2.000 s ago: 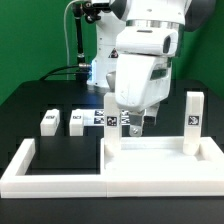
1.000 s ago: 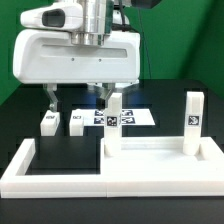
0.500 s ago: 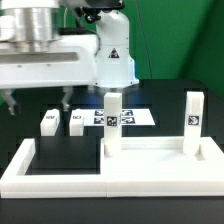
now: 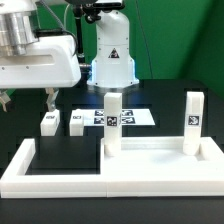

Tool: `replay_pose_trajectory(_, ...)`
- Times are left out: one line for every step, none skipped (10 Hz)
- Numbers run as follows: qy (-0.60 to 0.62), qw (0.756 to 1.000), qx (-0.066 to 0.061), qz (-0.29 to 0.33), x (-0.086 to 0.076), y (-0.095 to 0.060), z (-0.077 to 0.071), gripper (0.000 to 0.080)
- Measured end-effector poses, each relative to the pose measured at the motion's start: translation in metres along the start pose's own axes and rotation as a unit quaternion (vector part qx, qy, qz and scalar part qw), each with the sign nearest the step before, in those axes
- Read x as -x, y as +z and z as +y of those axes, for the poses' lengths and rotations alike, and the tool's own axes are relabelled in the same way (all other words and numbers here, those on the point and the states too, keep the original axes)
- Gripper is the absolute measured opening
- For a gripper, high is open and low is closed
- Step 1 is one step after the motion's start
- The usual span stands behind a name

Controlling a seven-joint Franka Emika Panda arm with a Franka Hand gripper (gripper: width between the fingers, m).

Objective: Assemble desk

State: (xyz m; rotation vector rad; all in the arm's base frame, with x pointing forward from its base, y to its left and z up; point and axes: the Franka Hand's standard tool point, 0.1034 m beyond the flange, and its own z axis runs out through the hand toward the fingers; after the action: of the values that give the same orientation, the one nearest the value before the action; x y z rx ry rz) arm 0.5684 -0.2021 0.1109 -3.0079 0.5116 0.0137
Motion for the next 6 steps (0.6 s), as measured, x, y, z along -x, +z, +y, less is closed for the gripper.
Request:
replay_pose_trajectory(0.001, 1.0, -0.005, -0.02, 0.006, 0.004, 0.0, 0.0648)
replay_pose_trajectory(0.017, 0.996, -0.026, -0.079, 0.024, 0.016, 0.006, 0.0648)
replay_pose_trajectory(0.021, 0.992, -0.034, -0.123, 0.037, 0.023, 0.01, 0.0648)
replay_pose_trajectory(0.022, 0.984, -0.047, -0.173, 0.055, 0.027, 0.006, 0.0648)
replay_pose_trajectory(0.027, 0.969, -0.064, -0.239, 0.071, 0.025, 0.001, 0.0648)
replay_pose_trajectory(0.025, 0.962, -0.067, -0.265, 0.065, 0.028, 0.002, 0.0648)
